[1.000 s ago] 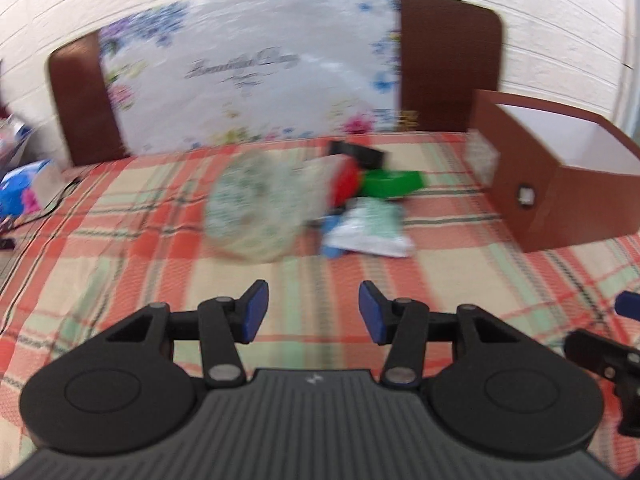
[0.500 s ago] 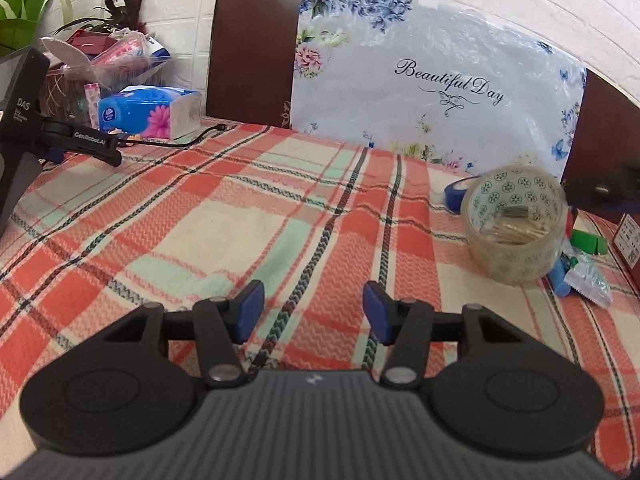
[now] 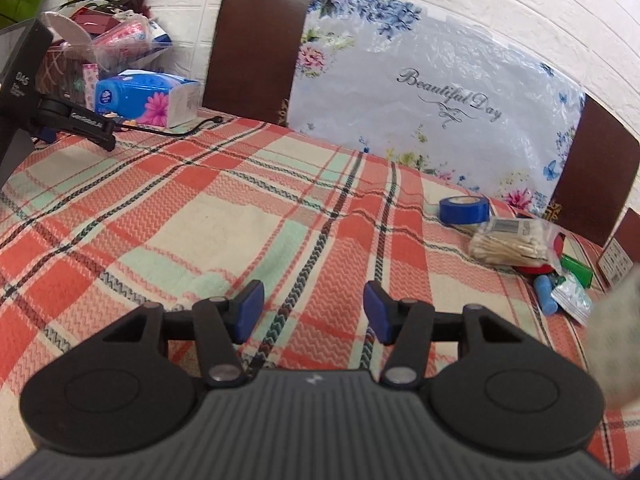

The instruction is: Organize objects

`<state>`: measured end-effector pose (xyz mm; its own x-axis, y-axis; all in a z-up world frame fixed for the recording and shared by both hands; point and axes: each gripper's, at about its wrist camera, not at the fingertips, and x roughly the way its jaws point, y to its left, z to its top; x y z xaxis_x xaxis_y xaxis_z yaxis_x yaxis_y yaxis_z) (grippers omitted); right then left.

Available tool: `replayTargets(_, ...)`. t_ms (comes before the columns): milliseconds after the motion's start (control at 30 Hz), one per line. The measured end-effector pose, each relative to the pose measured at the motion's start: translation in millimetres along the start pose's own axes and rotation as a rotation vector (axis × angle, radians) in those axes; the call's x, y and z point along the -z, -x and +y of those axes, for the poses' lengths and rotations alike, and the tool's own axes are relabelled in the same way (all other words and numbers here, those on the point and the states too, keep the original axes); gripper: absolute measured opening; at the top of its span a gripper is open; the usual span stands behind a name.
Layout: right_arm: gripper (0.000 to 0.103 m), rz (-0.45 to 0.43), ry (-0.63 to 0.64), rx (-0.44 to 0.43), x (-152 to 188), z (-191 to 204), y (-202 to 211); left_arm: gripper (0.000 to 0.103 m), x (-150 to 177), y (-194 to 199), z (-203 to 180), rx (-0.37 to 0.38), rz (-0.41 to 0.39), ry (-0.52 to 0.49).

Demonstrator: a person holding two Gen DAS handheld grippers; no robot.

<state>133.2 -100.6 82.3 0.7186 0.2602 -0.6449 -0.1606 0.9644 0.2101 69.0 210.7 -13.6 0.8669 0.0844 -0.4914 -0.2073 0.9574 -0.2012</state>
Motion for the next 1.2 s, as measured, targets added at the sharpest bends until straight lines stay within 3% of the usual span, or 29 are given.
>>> replayTargets(100,0.015,0.004,-0.041,0.051,26,-24,31,0.057,-3,12,-14,0.037,0.031,-0.027)
replayTargets(167,0.016,-0.016,-0.055,0.097,35,-34,43,0.057,-6,32,-30,0.172,0.043,0.025)
replayTargets(233,0.020,-0.034,-0.085,0.127,38,-43,47,0.058,-11,54,-60,0.279,0.038,-0.019)
replayTargets(333,0.046,-0.078,-0.090,0.130,40,-50,51,0.060,-13,80,-110,0.402,0.042,-0.152)
replayTargets(433,0.058,-0.175,0.008,0.128,46,-46,71,0.060,-6,91,-146,0.458,0.086,-0.256)
replayTargets(467,0.071,-0.198,0.046,0.114,51,-43,77,0.059,-4,90,-154,0.493,0.118,-0.269)
replayTargets(500,0.094,-0.213,0.087,0.102,57,-40,83,0.059,-3,88,-162,0.520,0.151,-0.279)
replayTargets(533,0.100,-0.229,0.120,0.102,65,-37,86,0.059,0,84,-169,0.536,0.188,-0.292)
replayTargets(600,0.102,-0.221,0.191,0.114,81,-31,86,0.059,6,77,-184,0.552,0.241,-0.332)
replayTargets(700,0.101,-0.153,0.224,0.136,95,-31,71,0.057,19,64,-205,0.500,0.282,-0.424)
replayTargets(733,0.101,-0.138,0.220,0.134,96,-33,65,0.054,23,58,-209,0.481,0.310,-0.437)
replayTargets(800,0.100,-0.114,0.207,0.139,97,-38,50,0.033,31,43,-213,0.462,0.385,-0.437)
replayTargets(867,0.100,-0.092,0.198,0.125,91,-44,35,0.030,38,34,-214,0.447,0.428,-0.419)
replayTargets(933,0.095,-0.065,0.196,0.056,87,-47,21,0.028,36,30,-214,0.437,0.434,-0.412)
replayTargets(1033,0.091,-0.105,0.235,0.077,81,-40,25,0.025,14,47,-224,0.425,0.349,-0.432)
replayTargets(1200,0.091,-0.395,0.268,0.163,45,-53,79,0.026,-45,85,-268,0.554,0.105,-0.423)
